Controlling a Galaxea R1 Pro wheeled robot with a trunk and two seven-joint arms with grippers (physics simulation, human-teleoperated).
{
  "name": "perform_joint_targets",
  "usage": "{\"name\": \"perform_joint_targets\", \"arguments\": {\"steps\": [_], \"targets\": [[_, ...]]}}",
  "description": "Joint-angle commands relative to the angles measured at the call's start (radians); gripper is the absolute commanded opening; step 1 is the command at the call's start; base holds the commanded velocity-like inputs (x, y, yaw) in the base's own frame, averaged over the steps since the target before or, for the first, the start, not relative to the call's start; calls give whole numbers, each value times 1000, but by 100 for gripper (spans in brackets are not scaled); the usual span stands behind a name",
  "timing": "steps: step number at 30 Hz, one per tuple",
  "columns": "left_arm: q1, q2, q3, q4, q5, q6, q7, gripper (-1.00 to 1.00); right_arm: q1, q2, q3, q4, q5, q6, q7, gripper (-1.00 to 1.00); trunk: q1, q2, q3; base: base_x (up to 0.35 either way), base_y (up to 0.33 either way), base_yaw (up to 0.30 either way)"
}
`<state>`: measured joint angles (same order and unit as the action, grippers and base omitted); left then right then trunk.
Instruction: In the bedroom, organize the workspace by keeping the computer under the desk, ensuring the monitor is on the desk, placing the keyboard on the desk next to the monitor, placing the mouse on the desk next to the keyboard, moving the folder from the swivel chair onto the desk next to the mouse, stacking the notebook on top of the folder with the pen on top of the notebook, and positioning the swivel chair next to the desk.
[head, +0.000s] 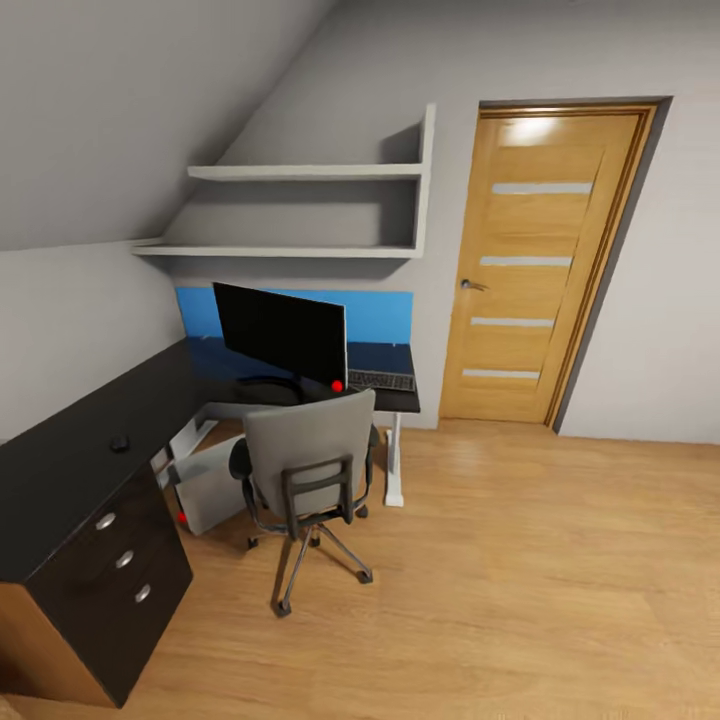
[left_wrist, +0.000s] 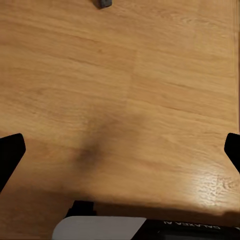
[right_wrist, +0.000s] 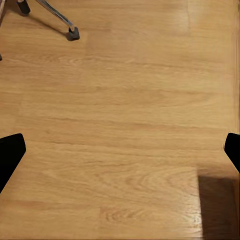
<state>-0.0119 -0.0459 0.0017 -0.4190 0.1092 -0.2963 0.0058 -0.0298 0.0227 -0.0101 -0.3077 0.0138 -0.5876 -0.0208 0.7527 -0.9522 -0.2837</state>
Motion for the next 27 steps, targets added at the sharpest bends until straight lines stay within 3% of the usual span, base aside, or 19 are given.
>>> {"name": "perform_joint_targets", "arguments": {"steps": [1, 27], "targets": [[0, 0, 0, 0, 6, -3, 0, 100, -1, 0, -1, 1, 2, -3, -2, 100, 0, -1, -2, 29, 26, -273], [0, 0, 0, 0, 4, -3, 1, 100, -1, 0, -1, 1, 2, -3, -2, 100, 0, -1, -21, 2, 2, -269]]}}
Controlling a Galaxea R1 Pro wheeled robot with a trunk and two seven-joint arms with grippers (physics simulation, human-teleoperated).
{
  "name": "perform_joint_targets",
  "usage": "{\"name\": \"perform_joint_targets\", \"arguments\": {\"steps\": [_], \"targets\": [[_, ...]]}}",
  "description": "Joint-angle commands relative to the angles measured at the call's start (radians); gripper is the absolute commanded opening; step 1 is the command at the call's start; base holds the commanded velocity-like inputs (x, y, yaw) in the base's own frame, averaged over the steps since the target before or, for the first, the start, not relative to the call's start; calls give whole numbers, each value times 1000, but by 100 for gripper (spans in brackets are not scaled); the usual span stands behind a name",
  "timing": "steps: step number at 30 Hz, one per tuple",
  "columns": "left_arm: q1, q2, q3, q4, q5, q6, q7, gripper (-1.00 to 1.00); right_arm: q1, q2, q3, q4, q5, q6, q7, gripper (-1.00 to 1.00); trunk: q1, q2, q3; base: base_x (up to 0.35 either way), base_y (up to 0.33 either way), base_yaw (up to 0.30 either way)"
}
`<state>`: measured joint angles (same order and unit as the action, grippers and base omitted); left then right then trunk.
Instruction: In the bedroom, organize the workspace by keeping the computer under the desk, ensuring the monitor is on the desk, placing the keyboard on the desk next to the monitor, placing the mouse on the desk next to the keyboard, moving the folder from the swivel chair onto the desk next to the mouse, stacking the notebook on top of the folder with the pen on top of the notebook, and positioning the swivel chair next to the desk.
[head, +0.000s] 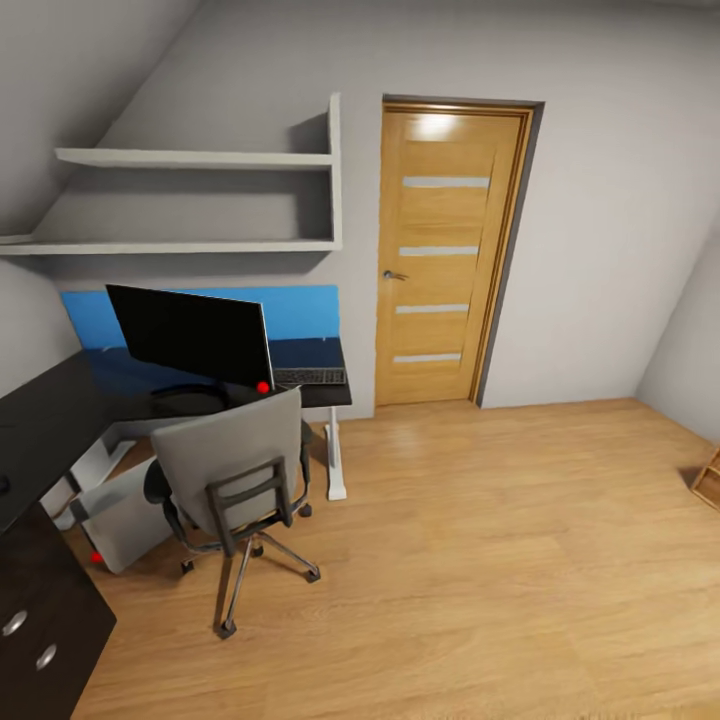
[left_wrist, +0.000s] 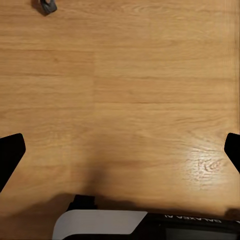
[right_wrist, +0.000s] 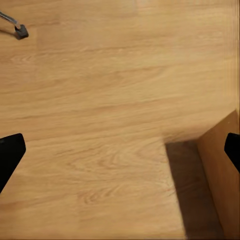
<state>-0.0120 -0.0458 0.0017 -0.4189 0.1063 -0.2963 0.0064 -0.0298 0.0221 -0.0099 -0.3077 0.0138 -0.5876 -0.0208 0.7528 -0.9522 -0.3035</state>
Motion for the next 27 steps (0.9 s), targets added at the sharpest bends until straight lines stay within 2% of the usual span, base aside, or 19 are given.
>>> {"name": "perform_joint_targets", "arguments": {"steps": [1, 14, 27], "targets": [[0, 0, 0, 0, 7, -3, 0, 100, -1, 1, -1, 1, 2, -3, -2, 100, 0, -1, -2, 0, 0, -263], [0, 0, 0, 0, 7, -3, 1, 100, -1, 0, -1, 1, 2, -3, -2, 100, 0, -1, -13, 12, 0, -260], [0, 0, 0, 0, 7, -3, 1, 100, -1, -1, -1, 1, 2, -3, -2, 100, 0, -1, -24, 285, 3, -256]]}}
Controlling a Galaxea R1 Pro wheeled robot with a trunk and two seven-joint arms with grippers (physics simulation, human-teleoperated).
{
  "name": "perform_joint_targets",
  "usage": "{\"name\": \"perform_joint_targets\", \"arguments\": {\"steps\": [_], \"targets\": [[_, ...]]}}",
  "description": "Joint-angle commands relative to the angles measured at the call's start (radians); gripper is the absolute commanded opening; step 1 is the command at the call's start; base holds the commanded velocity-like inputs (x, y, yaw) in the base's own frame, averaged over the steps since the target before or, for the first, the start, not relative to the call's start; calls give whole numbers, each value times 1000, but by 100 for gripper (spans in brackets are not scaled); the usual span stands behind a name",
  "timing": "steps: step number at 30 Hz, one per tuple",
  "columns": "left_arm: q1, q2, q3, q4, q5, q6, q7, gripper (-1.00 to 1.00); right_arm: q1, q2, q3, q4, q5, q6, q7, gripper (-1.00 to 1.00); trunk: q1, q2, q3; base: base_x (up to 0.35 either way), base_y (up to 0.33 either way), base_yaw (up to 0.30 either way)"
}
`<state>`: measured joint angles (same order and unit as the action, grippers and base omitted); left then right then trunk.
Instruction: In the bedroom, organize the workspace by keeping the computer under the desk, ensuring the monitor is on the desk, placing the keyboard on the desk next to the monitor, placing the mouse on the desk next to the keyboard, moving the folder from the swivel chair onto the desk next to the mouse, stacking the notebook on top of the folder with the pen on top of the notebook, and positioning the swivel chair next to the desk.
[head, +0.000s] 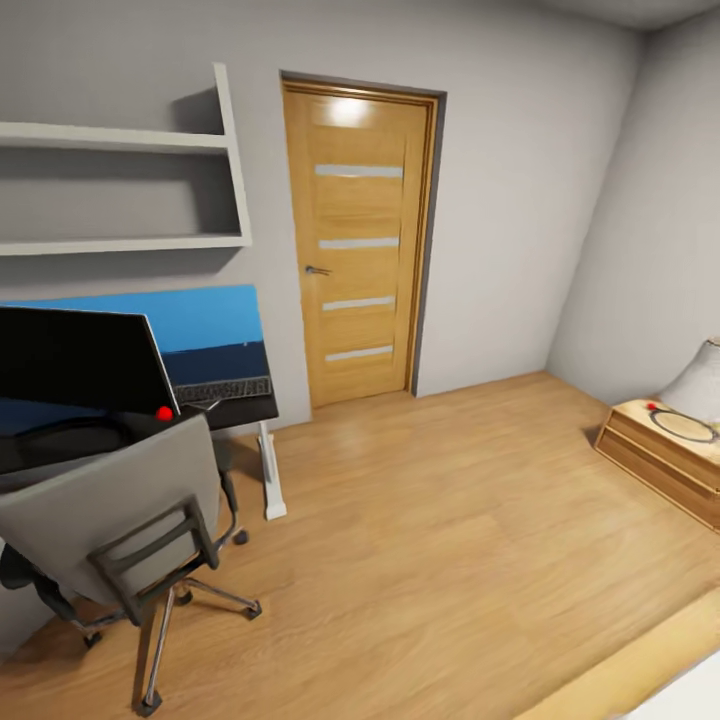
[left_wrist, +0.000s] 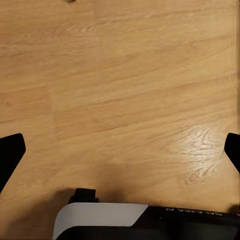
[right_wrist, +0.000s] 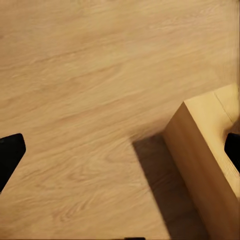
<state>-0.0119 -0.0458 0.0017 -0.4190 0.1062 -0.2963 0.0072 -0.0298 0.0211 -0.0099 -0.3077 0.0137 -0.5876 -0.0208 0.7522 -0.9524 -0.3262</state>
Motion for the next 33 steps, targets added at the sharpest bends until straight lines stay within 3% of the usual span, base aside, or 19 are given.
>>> {"name": "perform_joint_targets", "arguments": {"steps": [1, 11, 33], "targets": [[0, 0, 0, 0, 7, -3, 0, 100, -1, 0, -1, 1, 2, -3, -2, 100, 1, -1, -2, 325, 68, -256], [0, 0, 0, 0, 7, -3, 0, 100, -1, 0, -1, 1, 2, -3, -2, 100, 1, -1, -9, 306, 170, -204], [0, 0, 0, 0, 8, -3, 0, 100, -1, -2, -1, 2, 2, -3, -2, 100, 1, -1, -10, 327, 28, -11]]}}
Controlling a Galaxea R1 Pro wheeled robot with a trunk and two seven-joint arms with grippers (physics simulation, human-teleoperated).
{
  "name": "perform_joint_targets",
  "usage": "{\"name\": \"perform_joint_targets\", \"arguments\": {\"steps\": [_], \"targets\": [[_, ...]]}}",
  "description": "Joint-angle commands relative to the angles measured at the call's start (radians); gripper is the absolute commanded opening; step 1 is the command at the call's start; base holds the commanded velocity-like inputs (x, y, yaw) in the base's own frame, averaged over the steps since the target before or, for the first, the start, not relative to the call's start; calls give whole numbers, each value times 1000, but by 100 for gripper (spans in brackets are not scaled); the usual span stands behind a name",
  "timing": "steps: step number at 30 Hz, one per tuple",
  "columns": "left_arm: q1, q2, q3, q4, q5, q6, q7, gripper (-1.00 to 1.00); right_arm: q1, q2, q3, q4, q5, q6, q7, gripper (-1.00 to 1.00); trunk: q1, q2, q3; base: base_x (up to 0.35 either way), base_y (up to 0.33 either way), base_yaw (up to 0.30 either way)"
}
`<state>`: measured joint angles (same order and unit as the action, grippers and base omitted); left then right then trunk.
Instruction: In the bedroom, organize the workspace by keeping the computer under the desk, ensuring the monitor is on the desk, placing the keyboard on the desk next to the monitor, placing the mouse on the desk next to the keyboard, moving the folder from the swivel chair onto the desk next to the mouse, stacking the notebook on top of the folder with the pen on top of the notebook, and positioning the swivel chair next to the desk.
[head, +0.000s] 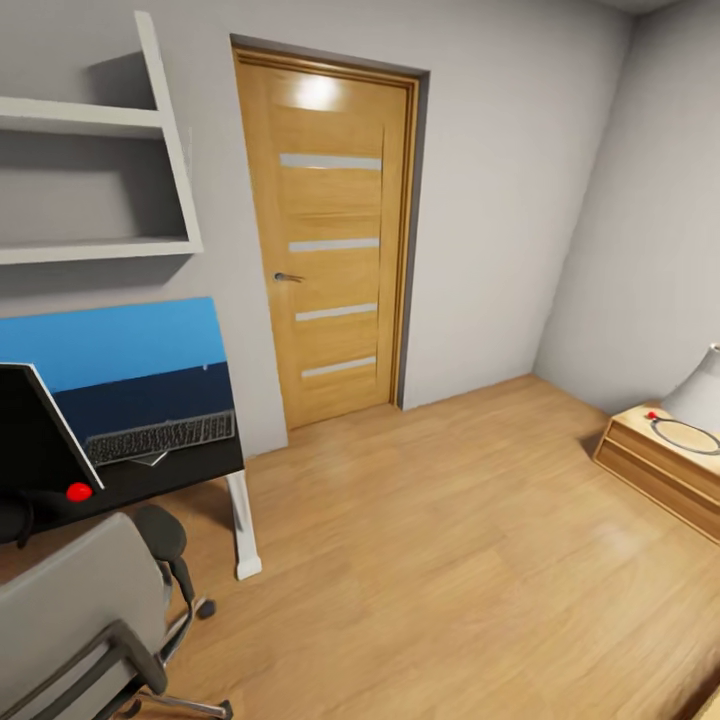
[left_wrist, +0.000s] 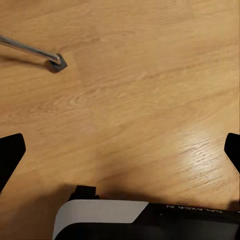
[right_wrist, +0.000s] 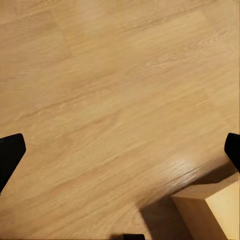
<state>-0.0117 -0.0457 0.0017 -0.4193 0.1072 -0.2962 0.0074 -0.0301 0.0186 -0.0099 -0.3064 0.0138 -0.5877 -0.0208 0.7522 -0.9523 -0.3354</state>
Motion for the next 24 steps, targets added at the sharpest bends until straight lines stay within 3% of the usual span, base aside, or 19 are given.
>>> {"name": "perform_joint_targets", "arguments": {"steps": [1, 11, 24], "targets": [[-1, 0, 0, 1, 7, -3, 0, 100, -1, 1, -1, 0, 2, -3, -2, 100, 1, -1, -1, 329, 1, 0], [-1, 0, 0, 1, 7, -3, 0, 100, -1, 1, -1, 1, 2, -3, -2, 100, 1, -1, 0, 329, 0, -36], [-1, 0, 0, 1, 7, -3, 0, 100, -1, 1, -1, 1, 3, -3, -1, 100, 1, -1, 8, 326, 77, -212]]}}
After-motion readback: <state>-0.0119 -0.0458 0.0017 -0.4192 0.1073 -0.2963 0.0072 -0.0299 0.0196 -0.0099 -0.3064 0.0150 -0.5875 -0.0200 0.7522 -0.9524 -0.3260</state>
